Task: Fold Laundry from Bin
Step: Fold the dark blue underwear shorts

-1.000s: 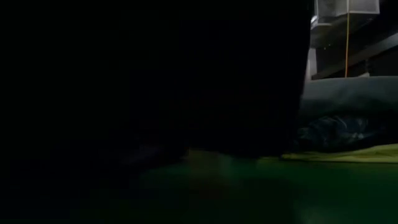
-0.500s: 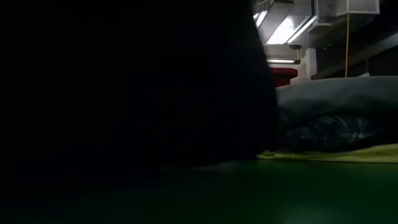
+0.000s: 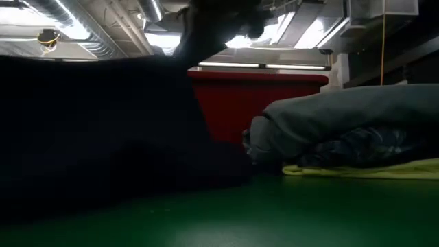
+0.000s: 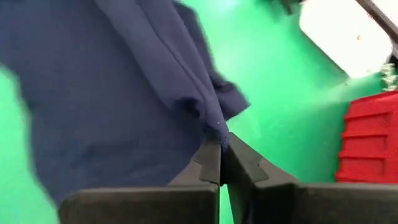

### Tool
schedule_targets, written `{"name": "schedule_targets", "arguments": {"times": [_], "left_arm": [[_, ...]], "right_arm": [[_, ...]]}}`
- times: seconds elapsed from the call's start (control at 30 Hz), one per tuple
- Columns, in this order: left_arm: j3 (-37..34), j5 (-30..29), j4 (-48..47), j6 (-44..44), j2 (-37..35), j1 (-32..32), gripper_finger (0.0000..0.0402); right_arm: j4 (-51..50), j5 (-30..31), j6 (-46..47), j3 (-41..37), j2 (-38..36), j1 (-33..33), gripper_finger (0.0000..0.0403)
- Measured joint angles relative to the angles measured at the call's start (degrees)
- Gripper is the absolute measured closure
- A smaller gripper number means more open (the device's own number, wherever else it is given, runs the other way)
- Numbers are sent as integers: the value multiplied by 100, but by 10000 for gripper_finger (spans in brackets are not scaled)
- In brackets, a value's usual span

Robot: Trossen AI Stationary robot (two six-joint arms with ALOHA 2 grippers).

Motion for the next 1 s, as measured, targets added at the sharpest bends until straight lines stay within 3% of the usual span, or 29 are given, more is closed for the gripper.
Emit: {"name": "schedule_targets", "arguments": {"times": [0.3,0.67,1.0], "left_arm": [[-2,490,-1022,-613,165,7,394],[-2,755,-1131,-565,168,17,370],[-2,993,-1534,-738,168,17,292]], "right_arm": [[889,-4,-69,0,441,-573,392],[912,54,-67,-7,823,-660,387],[1063,449,-211,-7,836,-667,376]]}}
